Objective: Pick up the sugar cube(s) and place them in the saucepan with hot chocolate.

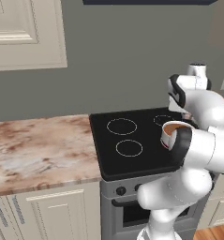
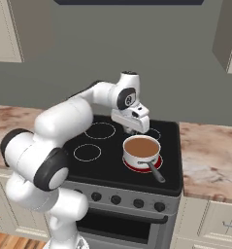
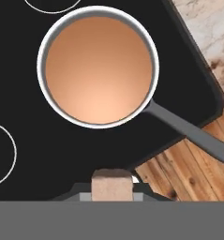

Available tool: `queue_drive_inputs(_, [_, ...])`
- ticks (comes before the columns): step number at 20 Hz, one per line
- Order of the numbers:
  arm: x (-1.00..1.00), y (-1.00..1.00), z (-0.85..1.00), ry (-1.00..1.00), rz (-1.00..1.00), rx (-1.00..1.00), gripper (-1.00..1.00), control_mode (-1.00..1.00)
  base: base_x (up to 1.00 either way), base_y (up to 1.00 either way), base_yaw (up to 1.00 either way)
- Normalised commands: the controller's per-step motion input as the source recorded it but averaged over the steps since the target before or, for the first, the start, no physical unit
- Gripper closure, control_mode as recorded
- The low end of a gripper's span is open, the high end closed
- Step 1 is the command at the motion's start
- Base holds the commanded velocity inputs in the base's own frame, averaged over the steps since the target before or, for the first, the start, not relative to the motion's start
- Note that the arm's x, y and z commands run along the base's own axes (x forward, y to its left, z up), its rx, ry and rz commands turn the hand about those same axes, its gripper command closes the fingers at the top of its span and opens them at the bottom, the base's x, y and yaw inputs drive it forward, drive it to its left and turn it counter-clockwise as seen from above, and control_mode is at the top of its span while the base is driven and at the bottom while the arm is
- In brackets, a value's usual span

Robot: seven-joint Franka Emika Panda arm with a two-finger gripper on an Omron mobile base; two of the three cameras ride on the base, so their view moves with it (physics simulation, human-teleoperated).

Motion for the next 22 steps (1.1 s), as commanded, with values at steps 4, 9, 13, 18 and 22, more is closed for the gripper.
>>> queue_drive_inputs(4, [0.33,-0.21,-0.37,0.0,0.0,0.0,1.0,-1.0,0.0,0.0,0.0])
queue_drive_inputs(9, [0.34,-0.06,-0.35,0.0,0.0,0.0,1.0,-1.0,0.0,0.0,0.0])
queue_drive_inputs(13, [0.26,-0.14,-0.21,0.0,0.0,0.0,1.0,-1.0,0.0,0.0,0.0])
queue_drive_inputs(18, [0.33,-0.34,-0.22,0.0,0.01,0.0,1.0,-1.0,0.0,0.0,0.0])
queue_drive_inputs(22, [0.14,-0.23,-0.21,0.0,0.0,0.0,1.0,-1.0,0.0,0.0,0.0])
